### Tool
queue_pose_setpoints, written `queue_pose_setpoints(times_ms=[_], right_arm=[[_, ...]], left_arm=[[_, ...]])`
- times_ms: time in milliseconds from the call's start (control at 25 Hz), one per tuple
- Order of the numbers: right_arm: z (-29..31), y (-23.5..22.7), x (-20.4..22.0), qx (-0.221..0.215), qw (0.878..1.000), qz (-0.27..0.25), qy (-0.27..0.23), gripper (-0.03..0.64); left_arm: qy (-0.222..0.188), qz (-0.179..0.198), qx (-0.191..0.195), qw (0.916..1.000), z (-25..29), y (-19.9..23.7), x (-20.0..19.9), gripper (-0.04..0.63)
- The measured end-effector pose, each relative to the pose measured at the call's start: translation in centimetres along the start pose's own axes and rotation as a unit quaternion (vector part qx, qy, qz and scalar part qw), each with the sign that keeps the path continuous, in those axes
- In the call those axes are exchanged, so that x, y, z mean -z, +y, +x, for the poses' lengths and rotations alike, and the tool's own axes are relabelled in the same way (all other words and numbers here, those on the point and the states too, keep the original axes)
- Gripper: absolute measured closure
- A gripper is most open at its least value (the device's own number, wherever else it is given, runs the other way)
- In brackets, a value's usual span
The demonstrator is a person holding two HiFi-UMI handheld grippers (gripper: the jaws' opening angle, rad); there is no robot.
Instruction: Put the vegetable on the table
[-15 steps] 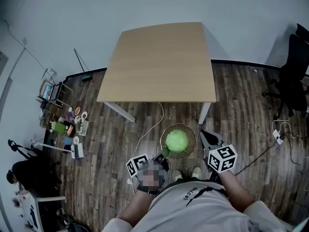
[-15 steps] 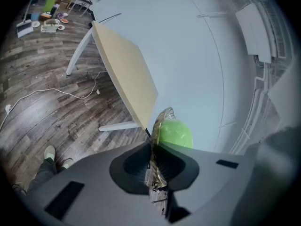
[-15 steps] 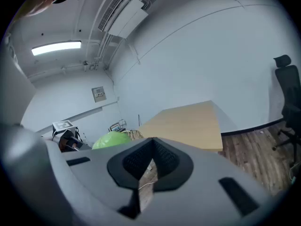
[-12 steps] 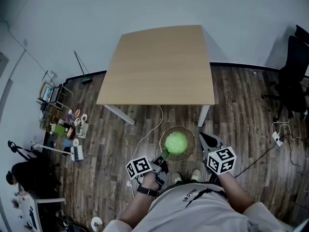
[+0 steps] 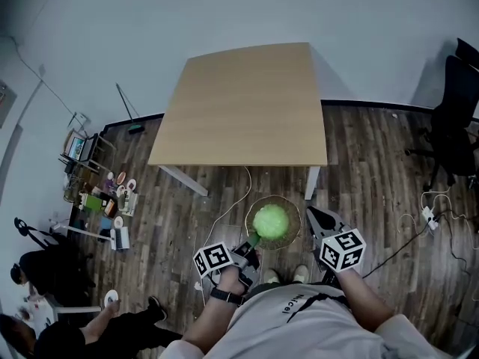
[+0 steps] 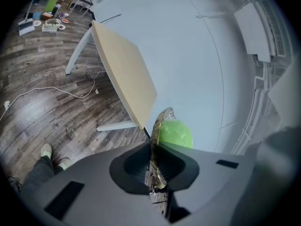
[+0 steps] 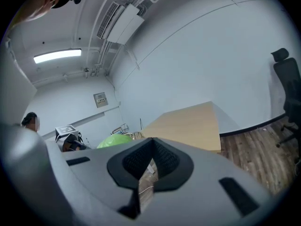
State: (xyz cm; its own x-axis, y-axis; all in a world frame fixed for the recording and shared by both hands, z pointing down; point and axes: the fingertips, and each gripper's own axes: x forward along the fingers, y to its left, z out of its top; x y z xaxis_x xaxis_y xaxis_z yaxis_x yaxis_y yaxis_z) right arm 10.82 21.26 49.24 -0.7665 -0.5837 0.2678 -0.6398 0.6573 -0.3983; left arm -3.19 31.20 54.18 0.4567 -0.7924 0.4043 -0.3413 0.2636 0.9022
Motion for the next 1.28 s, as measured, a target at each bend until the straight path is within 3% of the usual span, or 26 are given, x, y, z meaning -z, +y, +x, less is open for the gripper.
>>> queue_pose_setpoints(times_ms=[640,1000,1280], right_arm=[[1.3,-3.9,-2.1,0.004,1.000,0.013,-0.015,0.603],[6.8,-6.2,-4.7,0.031,0.999,0.010,-0.019,0.603],[12.5,-8.0,-6.3,0.068,0.997,0.023,-0.016,0.603]], left_arm=[[0.004,-0.001,-0.005,1.0000,5.1,-0.9,-2.5,0.560],[0.027,0.013,-0.006,0.9995,10.1,-0.3,-8.8,0.559],[0.055,0.052,-0.014,0.9970,14.3,0.8,-15.5,0.557]])
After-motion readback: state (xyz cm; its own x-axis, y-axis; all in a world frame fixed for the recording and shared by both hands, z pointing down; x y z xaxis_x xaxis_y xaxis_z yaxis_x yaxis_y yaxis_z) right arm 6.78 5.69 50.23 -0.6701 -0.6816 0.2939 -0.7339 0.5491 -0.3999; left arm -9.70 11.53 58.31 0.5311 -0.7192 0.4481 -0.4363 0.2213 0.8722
